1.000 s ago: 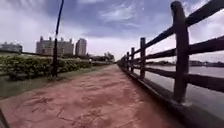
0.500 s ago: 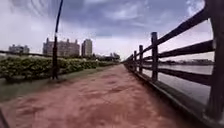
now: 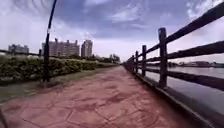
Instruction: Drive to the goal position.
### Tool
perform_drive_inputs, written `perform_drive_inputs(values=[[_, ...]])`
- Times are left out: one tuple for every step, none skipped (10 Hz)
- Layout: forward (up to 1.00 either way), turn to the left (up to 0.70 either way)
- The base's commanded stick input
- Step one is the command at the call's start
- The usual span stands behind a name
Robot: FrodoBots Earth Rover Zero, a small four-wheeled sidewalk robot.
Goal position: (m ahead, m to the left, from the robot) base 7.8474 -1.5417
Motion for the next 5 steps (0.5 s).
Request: perform_drive_inputs(values=[[1.00,0.08],[1.00,0.21],[1.00,0.24],[1.00,0.23],[1.00,0.11]])
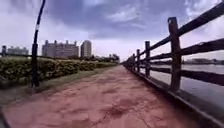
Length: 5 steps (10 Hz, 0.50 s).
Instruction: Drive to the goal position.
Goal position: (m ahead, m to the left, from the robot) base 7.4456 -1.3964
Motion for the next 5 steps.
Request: perform_drive_inputs(values=[[1.00,0.01],[1.00,0.00],[1.00,0.00],[1.00,0.00],[1.00,0.00]])
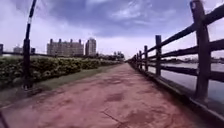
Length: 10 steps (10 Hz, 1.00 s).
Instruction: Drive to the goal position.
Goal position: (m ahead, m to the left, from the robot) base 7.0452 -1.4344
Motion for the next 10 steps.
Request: perform_drive_inputs(values=[[1.00,0.00],[1.00,0.00],[1.00,0.00],[1.00,0.00],[1.00,0.00],[1.00,0.00],[1.00,-0.03],[1.00,-0.08],[1.00,-0.23],[1.00,-0.20]])
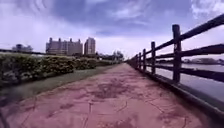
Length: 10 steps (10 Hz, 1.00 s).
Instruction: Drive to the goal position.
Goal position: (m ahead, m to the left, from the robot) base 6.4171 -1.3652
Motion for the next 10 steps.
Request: perform_drive_inputs(values=[[1.00,-0.07],[1.00,0.00],[1.00,0.00],[1.00,0.00],[1.00,0.00],[1.00,0.00],[1.00,0.00],[1.00,0.00],[1.00,0.00],[1.00,0.00]])
